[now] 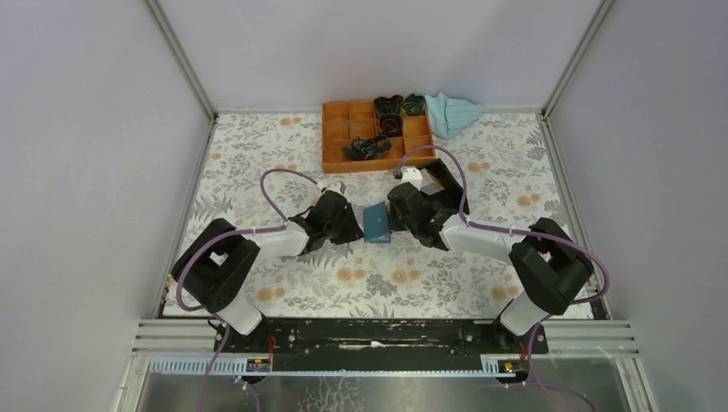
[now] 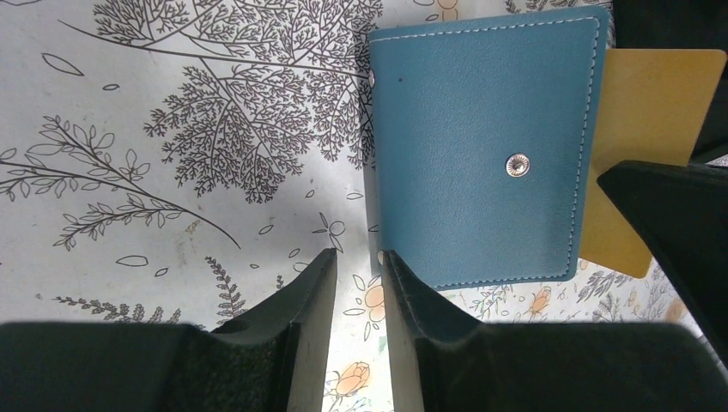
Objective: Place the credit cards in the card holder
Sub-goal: Insert the credit card into the card holder.
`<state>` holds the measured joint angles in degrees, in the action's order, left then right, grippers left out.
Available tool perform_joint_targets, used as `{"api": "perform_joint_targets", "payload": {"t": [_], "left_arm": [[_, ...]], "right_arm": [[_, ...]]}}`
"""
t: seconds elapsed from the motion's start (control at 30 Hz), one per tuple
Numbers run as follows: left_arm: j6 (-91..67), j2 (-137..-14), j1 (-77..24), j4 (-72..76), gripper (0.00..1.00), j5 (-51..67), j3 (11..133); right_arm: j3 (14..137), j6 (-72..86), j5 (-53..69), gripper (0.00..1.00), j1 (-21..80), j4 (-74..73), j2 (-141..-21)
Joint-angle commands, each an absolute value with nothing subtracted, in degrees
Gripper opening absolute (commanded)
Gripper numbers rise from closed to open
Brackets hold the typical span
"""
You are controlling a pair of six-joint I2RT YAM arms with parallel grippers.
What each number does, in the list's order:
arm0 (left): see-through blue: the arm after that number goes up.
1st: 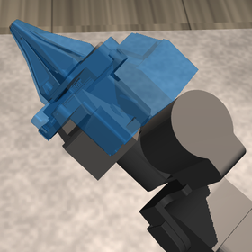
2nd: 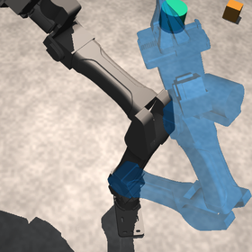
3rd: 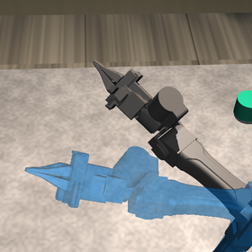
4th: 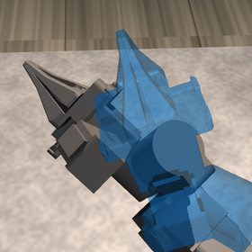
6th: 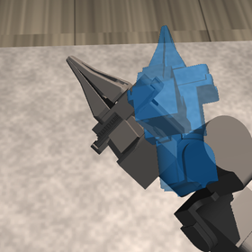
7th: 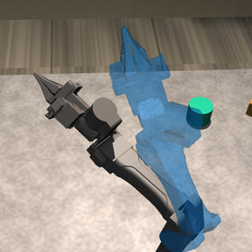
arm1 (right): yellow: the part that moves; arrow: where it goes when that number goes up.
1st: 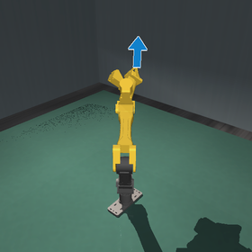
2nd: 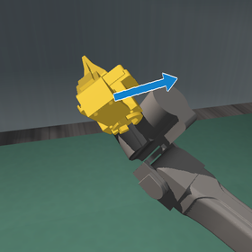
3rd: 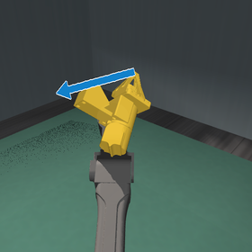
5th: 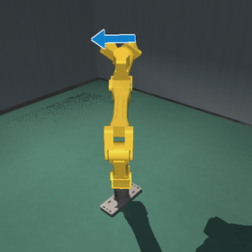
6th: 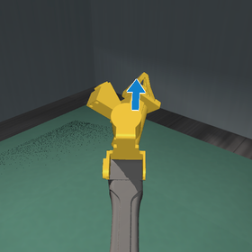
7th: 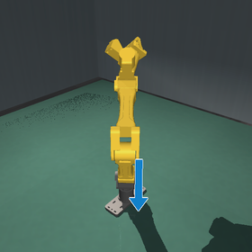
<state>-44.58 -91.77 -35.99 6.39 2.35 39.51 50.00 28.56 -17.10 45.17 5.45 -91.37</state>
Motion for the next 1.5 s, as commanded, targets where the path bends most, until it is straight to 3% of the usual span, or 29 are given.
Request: {"api": "perform_joint_targets", "payload": {"t": [0.0, 1.47], "left_arm": [[-44.0, -92.4, -36.3, 9.1, 0.33, 2.1, 40.6], [-44.4, -93.9, -36.7, 9.9, 0.33, 2.2, 40.4]], "right_arm": [[51.0, 29.8, -19.2, 0.0, 45.0, 6.8, -92.4], [48.6, 33.1, -14.1, 0.0, 42.3, 11.2, -93.5]]}}
